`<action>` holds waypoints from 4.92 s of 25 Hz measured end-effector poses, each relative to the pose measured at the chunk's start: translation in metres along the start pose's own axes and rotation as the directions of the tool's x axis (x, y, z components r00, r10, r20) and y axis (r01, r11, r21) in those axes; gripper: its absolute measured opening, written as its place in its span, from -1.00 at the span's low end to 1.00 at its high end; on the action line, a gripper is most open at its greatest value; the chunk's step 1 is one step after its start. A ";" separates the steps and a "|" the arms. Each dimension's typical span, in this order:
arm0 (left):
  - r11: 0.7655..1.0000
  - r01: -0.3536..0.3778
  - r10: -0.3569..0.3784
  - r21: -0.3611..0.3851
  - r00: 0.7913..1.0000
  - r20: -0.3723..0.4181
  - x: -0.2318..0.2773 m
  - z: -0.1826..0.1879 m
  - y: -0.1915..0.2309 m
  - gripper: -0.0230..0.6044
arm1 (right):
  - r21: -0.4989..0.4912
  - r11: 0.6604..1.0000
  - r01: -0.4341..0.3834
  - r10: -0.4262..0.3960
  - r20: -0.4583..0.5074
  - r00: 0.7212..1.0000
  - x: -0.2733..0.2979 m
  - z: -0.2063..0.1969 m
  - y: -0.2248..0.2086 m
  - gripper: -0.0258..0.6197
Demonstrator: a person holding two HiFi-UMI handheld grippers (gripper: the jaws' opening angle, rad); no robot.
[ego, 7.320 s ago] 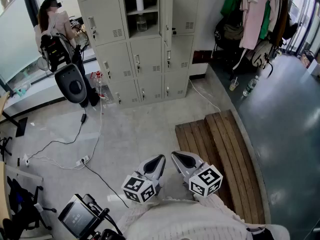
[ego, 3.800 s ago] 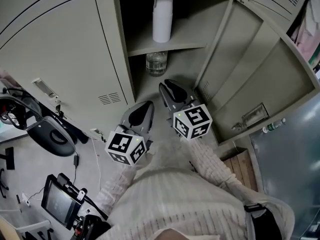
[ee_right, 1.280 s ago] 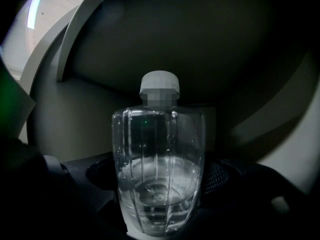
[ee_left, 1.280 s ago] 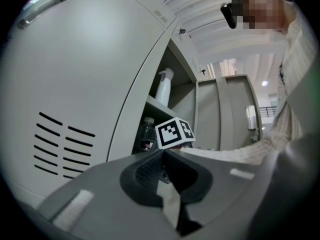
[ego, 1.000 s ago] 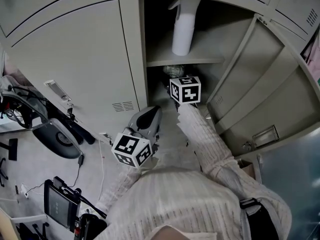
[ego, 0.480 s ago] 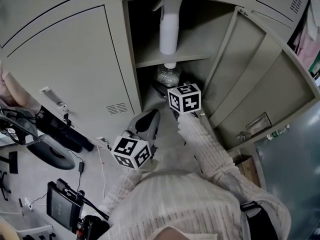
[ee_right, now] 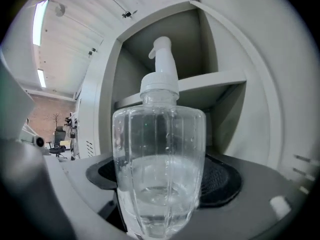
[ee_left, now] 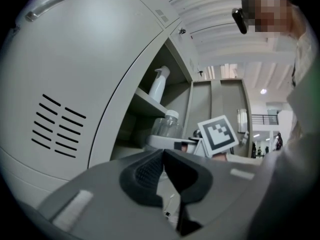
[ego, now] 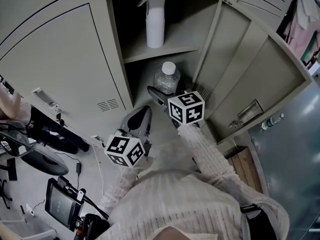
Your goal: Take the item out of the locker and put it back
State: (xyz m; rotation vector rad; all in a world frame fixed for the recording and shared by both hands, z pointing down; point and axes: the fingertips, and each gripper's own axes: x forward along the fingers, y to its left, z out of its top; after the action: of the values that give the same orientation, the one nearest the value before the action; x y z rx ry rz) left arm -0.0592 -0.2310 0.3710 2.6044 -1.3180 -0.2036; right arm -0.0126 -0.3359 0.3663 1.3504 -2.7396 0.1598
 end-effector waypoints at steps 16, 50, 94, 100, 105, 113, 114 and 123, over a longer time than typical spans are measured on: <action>0.999 -0.042 0.042 0.019 0.999 0.025 -0.024 0.001 -0.008 -0.91 | -0.035 0.998 -0.053 0.055 0.067 0.996 -0.104 0.004 0.033 0.47; 0.999 -0.034 0.032 0.038 0.999 0.033 -0.029 0.008 -0.018 -0.90 | -0.040 0.995 -0.094 0.096 0.058 0.994 -0.110 0.003 0.055 0.47; 0.995 -0.091 0.091 0.033 0.996 0.012 -0.009 0.009 0.032 -0.90 | -0.071 0.990 -0.119 0.117 -0.035 0.993 0.033 -0.007 0.024 0.47; 0.996 -0.087 0.087 0.019 0.996 -0.001 -0.009 0.003 0.034 -0.91 | -0.064 0.992 -0.107 0.107 -0.005 0.994 0.043 -0.005 0.020 0.47; 0.997 -0.079 0.079 0.015 0.997 -0.003 -0.008 0.002 0.035 -0.90 | -0.068 0.993 -0.097 0.097 -0.003 0.995 0.052 -0.003 0.015 0.47; 0.998 -0.059 0.059 0.019 0.998 0.007 -0.008 0.005 0.035 -0.91 | -0.076 0.994 -0.081 0.078 -0.049 0.996 0.074 -0.002 0.002 0.47; 0.998 -0.056 0.056 0.018 0.998 0.008 -0.007 0.005 0.035 -0.90 | -0.077 0.994 -0.080 0.076 -0.051 0.996 0.077 -0.002 0.000 0.47; 0.999 -0.029 0.029 0.017 1.000 -0.002 0.000 0.003 0.033 -0.90 | -0.072 0.996 -0.051 0.048 -0.041 0.998 0.105 0.002 -0.013 0.47</action>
State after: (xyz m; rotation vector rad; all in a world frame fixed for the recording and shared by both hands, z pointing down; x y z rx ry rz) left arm -0.0851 -0.2501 0.3763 2.5967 -1.3613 -0.1862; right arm -0.0659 -0.4263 0.3779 1.2486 -2.7197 0.0878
